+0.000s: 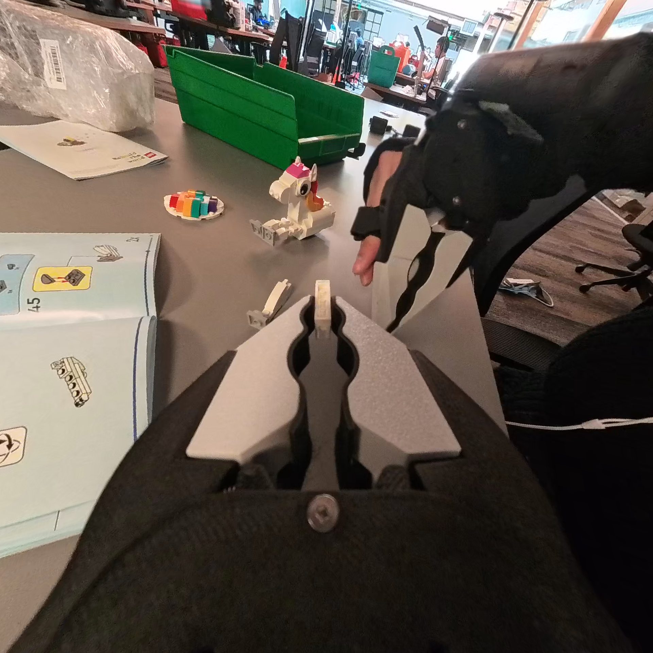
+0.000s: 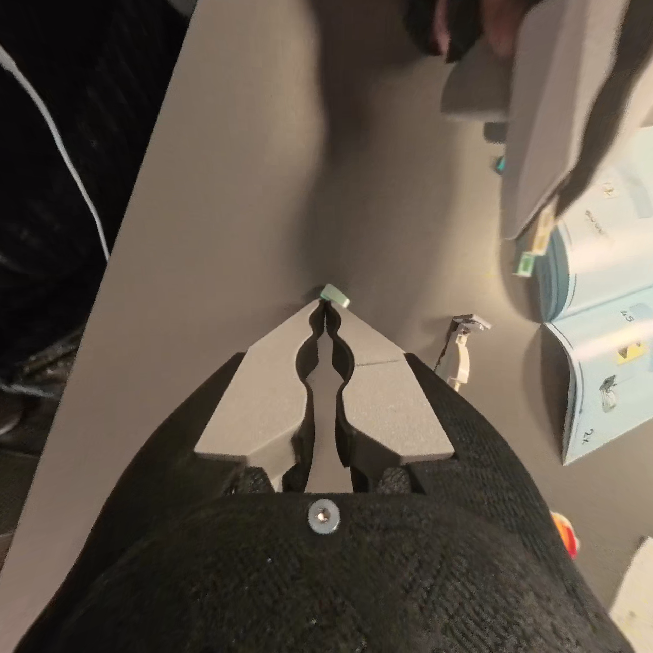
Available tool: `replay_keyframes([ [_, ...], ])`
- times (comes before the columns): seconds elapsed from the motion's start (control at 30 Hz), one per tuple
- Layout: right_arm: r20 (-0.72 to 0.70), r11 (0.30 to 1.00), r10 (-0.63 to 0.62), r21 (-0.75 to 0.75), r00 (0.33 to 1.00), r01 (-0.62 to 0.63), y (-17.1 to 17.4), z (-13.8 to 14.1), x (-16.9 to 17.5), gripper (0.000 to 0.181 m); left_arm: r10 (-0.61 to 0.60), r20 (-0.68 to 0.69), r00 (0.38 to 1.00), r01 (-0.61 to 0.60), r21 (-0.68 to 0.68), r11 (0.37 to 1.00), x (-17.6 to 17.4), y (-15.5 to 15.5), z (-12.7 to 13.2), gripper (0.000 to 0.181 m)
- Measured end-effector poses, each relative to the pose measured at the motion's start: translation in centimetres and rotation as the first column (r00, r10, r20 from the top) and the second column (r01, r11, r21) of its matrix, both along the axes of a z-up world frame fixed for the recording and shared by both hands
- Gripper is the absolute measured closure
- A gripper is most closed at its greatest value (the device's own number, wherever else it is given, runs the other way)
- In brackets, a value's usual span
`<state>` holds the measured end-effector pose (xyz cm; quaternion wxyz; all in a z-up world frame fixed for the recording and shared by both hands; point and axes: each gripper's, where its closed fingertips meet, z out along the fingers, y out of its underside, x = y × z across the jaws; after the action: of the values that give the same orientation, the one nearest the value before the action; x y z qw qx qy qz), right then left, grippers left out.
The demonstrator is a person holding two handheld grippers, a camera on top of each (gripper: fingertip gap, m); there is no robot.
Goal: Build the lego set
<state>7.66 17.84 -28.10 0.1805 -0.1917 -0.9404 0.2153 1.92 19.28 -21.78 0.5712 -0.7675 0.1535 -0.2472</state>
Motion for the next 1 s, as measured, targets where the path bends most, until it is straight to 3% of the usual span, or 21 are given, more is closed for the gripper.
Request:
replay_keyframes([
  [0.03,-0.005,1.0,-0.009,-0.022,1.0,0.009,0.1,0.3,-0.2,0.181,-0.002,0.001,1.0,0.002,-0.001,1.0,0.0,0.0,0.0,0.174],
  [0.27,-0.016,0.99,0.139,0.007,0.99,-0.139,0.0,0.0,0.1,0.155,-0.022,0.002,1.0,0.022,-0.007,1.0,0.3,-0.1,-0.1,0.174],
  [0.53,0.029,0.983,0.183,0.026,0.983,-0.184,-0.1,-0.4,-0.4,0.164,-0.03,0.003,1.0,0.03,-0.011,0.999,0.4,-0.1,-0.1,0.174],
  [0.6,0.051,0.987,0.159,0.029,0.986,-0.16,0.2,-0.5,-0.4,0.175,-0.03,0.001,1.0,0.03,-0.013,0.999,0.4,-0.1,-0.2,0.174],
  [0.7,0.084,0.996,0.091,-0.01,0.992,-0.09,0.6,0.0,-0.4,0.175,-0.026,0.001,1.0,0.026,-0.013,1.0,0.3,-0.1,-0.2,0.174],
  [0.8,0.043,0.981,-0.033,-0.189,0.999,0.04,0.7,3.4,-1.7,0.175,-0.022,0.005,1.0,0.022,-0.006,1.0,0.2,-0.1,-0.1,0.174],
  [0.9,-0.012,0.914,-0.178,-0.373,0.984,0.16,1.2,7.6,-3.7,0.176,-0.041,-0.004,0.999,0.042,0.011,0.999,0.6,-0.2,0.1,0.174],
  [1.0,0.001,0.883,-0.231,-0.42,0.973,0.21,1.2,8.9,-4.5,0.175,-0.105,-0.036,0.994,0.107,0.079,0.991,1.8,-0.8,0.7,0.173],
])
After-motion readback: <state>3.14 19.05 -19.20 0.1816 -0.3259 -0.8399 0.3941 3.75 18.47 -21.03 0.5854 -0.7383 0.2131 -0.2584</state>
